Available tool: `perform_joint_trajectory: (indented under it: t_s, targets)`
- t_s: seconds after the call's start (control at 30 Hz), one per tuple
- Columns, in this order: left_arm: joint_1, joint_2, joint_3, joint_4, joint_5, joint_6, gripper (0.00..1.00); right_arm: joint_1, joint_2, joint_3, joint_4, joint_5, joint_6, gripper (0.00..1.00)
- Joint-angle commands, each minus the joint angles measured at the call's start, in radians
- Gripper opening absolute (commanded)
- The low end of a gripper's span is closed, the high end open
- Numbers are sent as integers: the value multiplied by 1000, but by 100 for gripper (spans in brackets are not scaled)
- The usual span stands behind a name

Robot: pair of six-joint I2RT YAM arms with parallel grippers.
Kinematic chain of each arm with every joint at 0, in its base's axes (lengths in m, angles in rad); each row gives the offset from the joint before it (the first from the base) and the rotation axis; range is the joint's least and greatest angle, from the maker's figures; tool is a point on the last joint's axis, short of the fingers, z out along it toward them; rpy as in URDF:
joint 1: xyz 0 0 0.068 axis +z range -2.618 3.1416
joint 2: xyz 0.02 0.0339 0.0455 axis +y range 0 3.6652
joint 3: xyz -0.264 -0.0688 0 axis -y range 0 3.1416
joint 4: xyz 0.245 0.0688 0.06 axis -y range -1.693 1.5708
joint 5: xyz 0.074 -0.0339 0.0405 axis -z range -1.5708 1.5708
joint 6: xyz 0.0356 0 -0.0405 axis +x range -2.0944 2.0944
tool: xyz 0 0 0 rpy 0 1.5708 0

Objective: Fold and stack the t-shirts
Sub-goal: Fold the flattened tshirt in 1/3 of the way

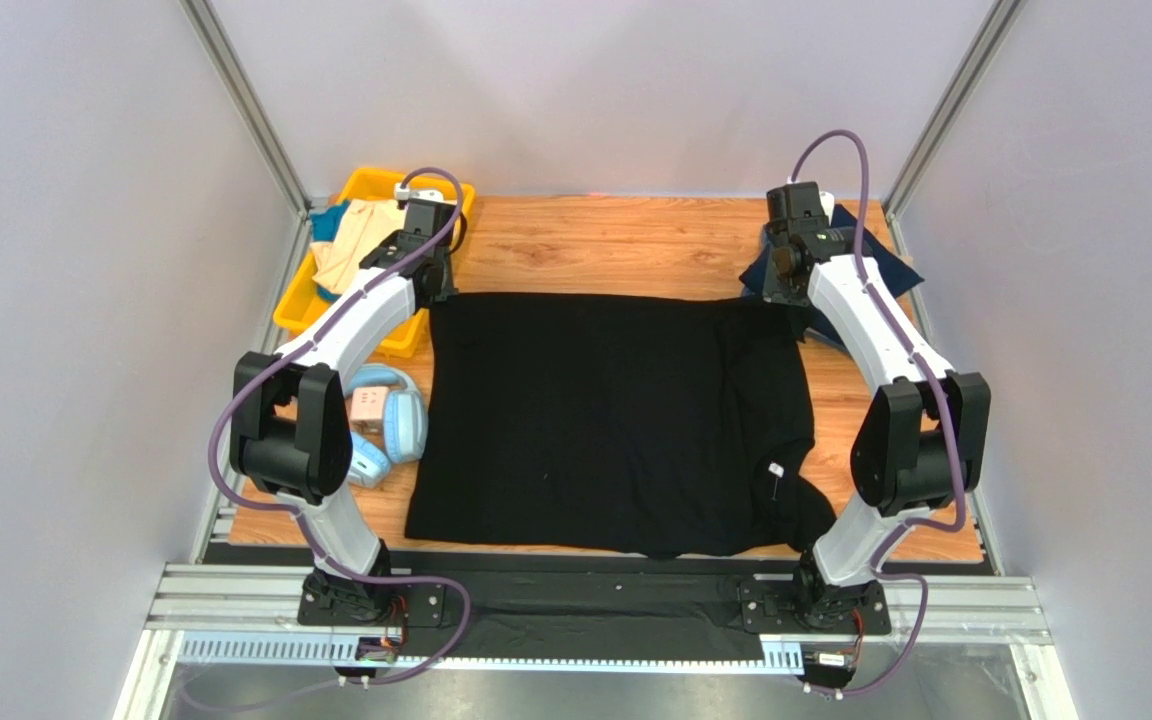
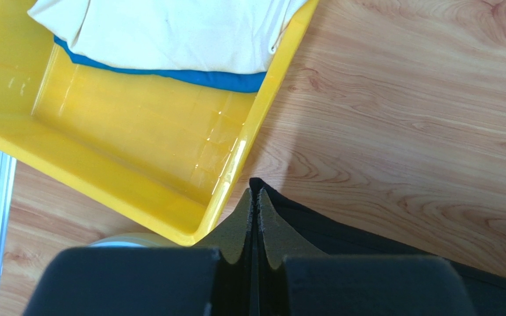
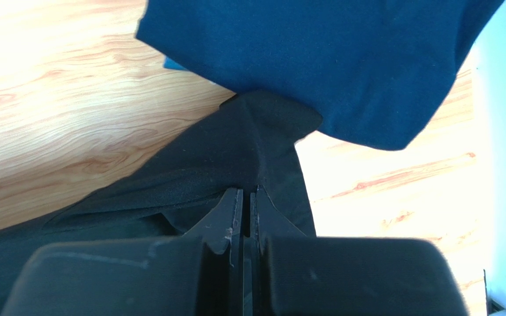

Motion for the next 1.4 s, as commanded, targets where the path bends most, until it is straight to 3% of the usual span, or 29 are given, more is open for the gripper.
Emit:
perform_joint_trajectory:
  t_s: [0.0, 0.2, 0.7, 1.37]
  targets:
    - [4, -51, -12, 2, -45, 6, 0, 2, -109, -11, -28, 4, 14, 0]
    - [-9, -142, -86, -34, -24, -52, 0, 30, -171, -84, -88, -3, 60, 0]
    - [-104, -169, -193, -159, -56, -158, 0, 30, -284, -333, -146, -42, 201, 0]
    - [-104, -34, -179, -276, -64, -242, 0, 32, -192, -348, -162, -210, 200, 0]
